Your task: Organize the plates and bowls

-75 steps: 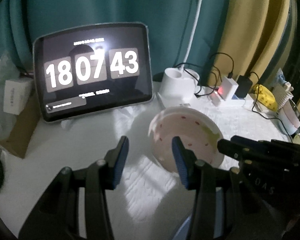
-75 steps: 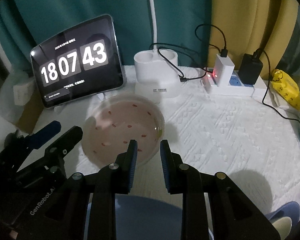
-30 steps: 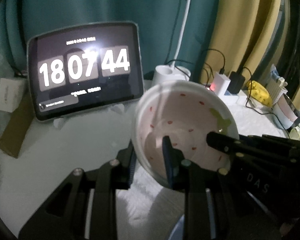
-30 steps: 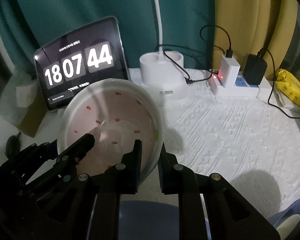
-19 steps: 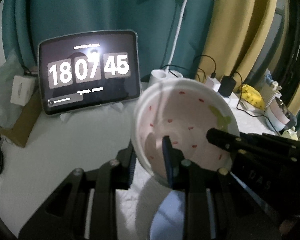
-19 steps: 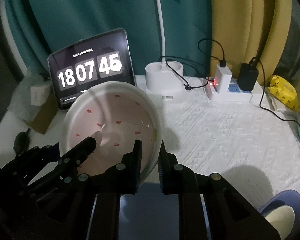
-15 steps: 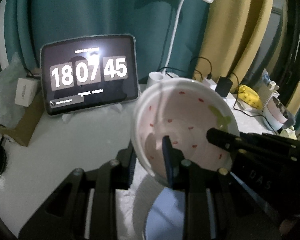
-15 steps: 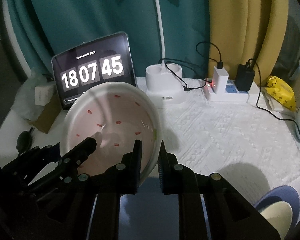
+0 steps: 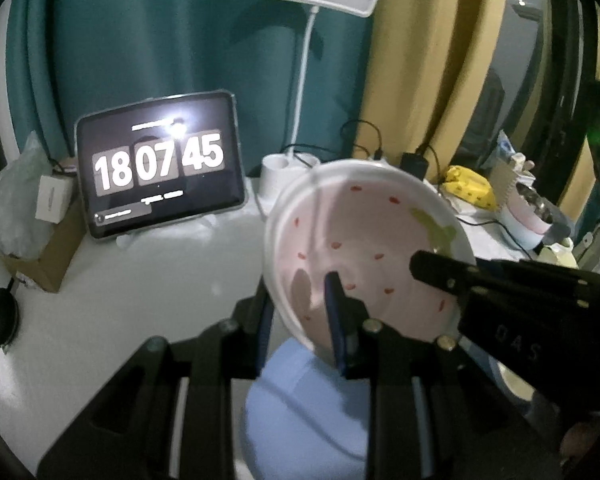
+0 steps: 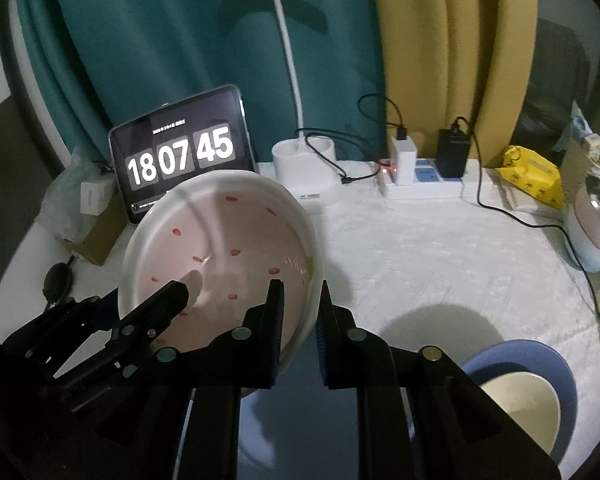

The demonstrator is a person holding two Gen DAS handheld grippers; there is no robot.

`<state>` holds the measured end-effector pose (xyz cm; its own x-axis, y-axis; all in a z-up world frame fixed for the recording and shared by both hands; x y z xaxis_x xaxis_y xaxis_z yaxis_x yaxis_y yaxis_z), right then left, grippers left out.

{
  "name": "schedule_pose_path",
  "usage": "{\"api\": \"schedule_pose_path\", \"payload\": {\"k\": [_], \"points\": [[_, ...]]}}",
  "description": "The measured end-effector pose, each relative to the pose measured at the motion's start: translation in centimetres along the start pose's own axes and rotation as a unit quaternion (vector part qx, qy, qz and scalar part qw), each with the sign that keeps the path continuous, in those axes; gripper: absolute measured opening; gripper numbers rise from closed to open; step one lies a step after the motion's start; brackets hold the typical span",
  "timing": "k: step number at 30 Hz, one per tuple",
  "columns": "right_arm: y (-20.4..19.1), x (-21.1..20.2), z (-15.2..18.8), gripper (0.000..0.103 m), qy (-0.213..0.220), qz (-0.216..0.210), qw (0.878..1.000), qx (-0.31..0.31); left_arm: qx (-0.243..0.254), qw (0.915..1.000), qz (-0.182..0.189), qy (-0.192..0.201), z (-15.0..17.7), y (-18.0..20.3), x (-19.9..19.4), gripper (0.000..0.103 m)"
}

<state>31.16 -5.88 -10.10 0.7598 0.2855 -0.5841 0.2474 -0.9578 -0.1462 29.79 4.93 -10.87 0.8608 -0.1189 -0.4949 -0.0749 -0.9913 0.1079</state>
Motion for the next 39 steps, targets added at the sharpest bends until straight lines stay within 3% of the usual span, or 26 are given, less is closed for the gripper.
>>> {"api": "schedule_pose_path", "payload": {"k": [21, 39], "points": [[5.2, -5.5, 0.9, 0.016, 0.024, 0.009, 0.999, 0.026, 0.025, 0.9995, 0.019, 0.007, 0.1, 7.2, -2.7, 0.026], [12.2, -10.1, 3.1, 0.016, 0.038, 0.029, 0.997, 0.063, 0.059, 0.9971, 0.048, -0.003, 1.6, 15.3, -3.5, 0.026]]}}
Point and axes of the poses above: each gripper's, at about its wrist camera, not at the fingertips, and x roughly the way its jaws point, y to its right, z to its underside, the point moved 6 cm from there along x, roughly the way its jaws point, and after that the axes turned 10 degrees about y, right-handed, at the moved point
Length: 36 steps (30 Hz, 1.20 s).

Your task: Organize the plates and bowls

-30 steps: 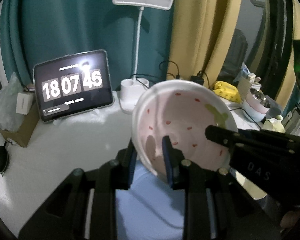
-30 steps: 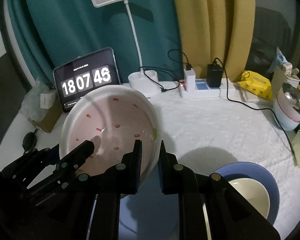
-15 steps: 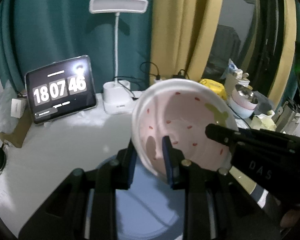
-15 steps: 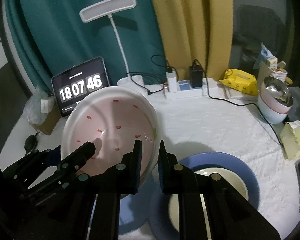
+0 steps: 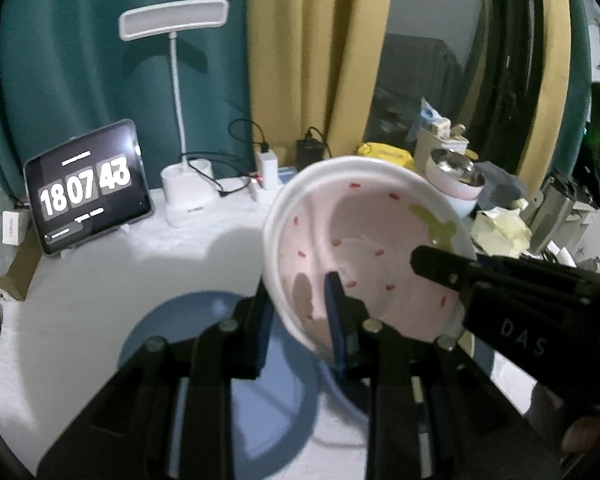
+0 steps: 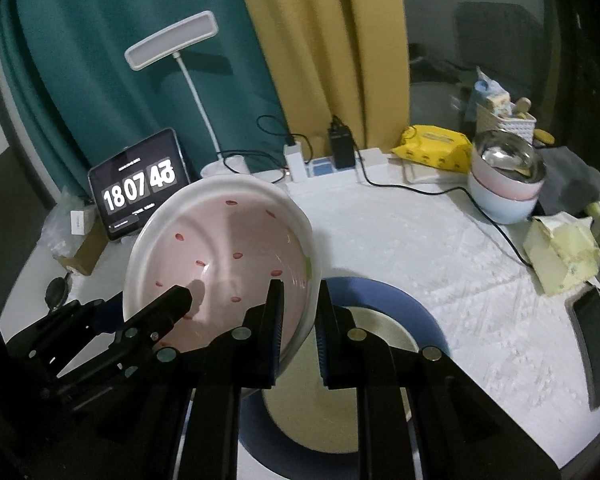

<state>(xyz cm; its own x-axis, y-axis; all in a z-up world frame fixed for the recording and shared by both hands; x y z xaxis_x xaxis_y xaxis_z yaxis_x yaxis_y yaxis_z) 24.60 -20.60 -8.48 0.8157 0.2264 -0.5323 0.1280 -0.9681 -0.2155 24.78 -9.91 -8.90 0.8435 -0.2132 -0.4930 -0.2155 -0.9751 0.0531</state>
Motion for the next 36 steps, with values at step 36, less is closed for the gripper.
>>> {"api": "schedule_pose_path", "payload": {"k": [36], "points": [[6.5, -0.6, 5.7, 0.016, -0.038, 0.03, 0.999, 0.023, 0.012, 0.9979, 0.018, -0.06, 5.6, 5.8, 2.2, 0.026]]}}
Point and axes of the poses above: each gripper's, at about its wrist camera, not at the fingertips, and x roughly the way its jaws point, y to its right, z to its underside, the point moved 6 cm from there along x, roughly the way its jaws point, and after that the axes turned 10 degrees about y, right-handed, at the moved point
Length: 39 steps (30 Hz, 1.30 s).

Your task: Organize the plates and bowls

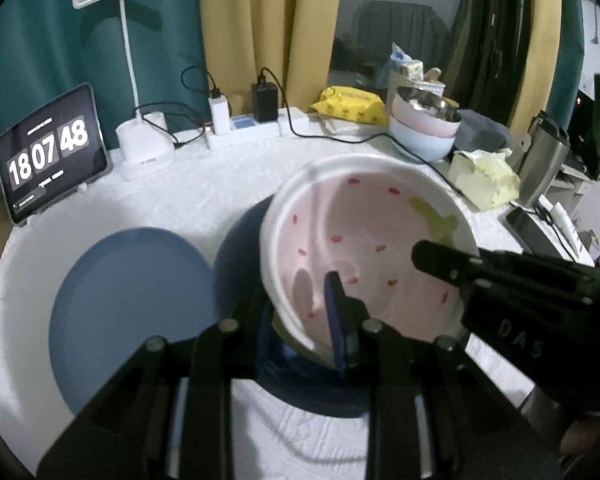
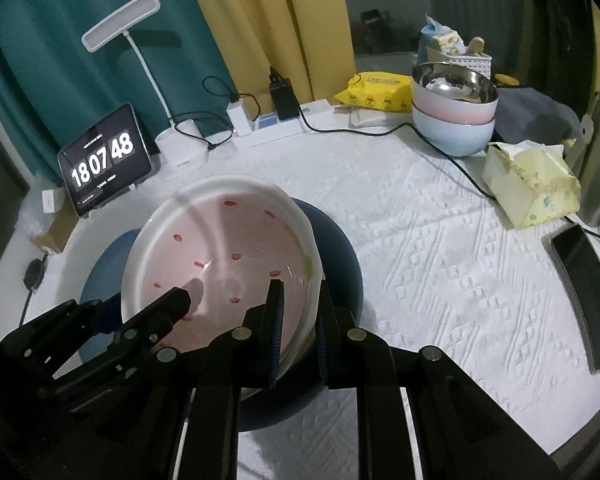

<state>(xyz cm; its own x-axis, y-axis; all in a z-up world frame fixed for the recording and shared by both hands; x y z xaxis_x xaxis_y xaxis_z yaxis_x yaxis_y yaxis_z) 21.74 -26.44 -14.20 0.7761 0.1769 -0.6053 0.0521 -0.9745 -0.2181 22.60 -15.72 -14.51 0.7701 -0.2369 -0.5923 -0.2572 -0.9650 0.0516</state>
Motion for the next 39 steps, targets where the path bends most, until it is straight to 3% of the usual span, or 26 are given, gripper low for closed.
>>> {"api": "schedule_pose_path", "payload": {"k": [15, 31, 39], "points": [[0.0, 0.2, 0.6, 0.018, 0.006, 0.021, 1.0, -0.023, -0.005, 0.9999, -0.01, -0.009, 0.8, -0.8, 0.8, 0.029], [-0.2, 0.1, 0.4, 0.018, 0.01, 0.019, 0.999, -0.026, -0.002, 0.9995, -0.018, 0.027, -0.6, -1.4, -1.3, 0.032], [0.4, -1.2, -0.6, 0.024, 0.025, 0.018, 0.999, -0.028, -0.02, 0.9983, -0.038, 0.039, -0.9, -3.9, -2.4, 0.035]]}}
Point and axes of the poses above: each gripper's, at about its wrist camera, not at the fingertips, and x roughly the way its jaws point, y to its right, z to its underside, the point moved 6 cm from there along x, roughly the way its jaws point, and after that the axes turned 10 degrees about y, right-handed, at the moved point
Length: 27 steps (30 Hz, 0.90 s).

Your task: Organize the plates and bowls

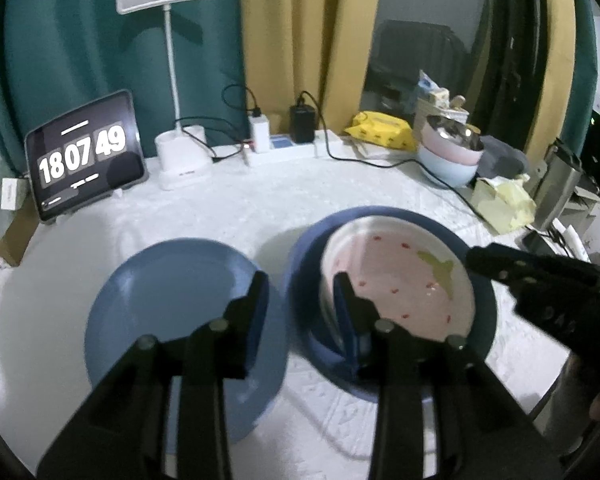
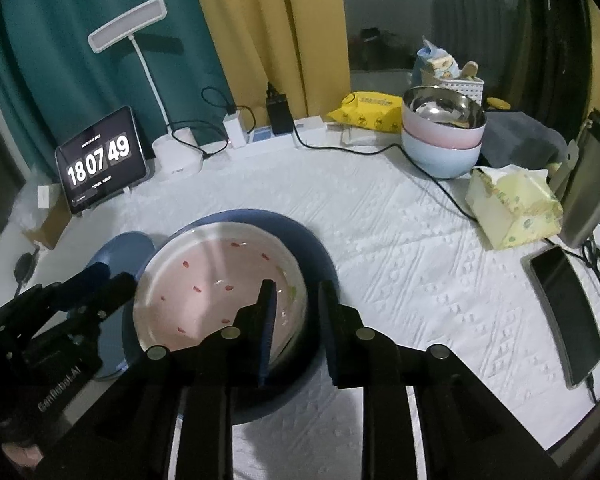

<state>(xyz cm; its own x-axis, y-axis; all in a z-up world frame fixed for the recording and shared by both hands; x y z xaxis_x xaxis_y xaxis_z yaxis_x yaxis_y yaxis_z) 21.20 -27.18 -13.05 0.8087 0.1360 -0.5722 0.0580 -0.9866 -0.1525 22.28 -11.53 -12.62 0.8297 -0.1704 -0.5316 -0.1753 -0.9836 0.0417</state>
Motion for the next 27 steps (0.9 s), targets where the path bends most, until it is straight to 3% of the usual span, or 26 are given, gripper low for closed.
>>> {"api": "schedule_pose_path", "payload": {"k": [10, 14, 16, 27], "points": [[2.9, -0.4, 0.0, 0.026, -0.002, -0.01, 1.0, 0.025, -0.015, 0.9998, -0.015, -0.007, 1.3, -2.3, 0.4, 0.036], [3.7, -0.2, 0.2, 0.036, 0.0, -0.018, 0.999, 0.036, -0.019, 0.9997, -0.012, -0.006, 1.2, -2.1, 0.4, 0.041], [4.0, 0.0, 0.3, 0.036, -0.001, -0.022, 0.999, 0.039, -0.021, 0.9998, -0.003, -0.006, 1.2, -1.7, 0.4, 0.047], [3.8, 2.2, 1.2, 0.037, -0.021, -0.035, 0.999, 0.026, -0.007, 0.999, -0.023, -0.038, 2.3, -1.6, 2.4, 0.047]]}}
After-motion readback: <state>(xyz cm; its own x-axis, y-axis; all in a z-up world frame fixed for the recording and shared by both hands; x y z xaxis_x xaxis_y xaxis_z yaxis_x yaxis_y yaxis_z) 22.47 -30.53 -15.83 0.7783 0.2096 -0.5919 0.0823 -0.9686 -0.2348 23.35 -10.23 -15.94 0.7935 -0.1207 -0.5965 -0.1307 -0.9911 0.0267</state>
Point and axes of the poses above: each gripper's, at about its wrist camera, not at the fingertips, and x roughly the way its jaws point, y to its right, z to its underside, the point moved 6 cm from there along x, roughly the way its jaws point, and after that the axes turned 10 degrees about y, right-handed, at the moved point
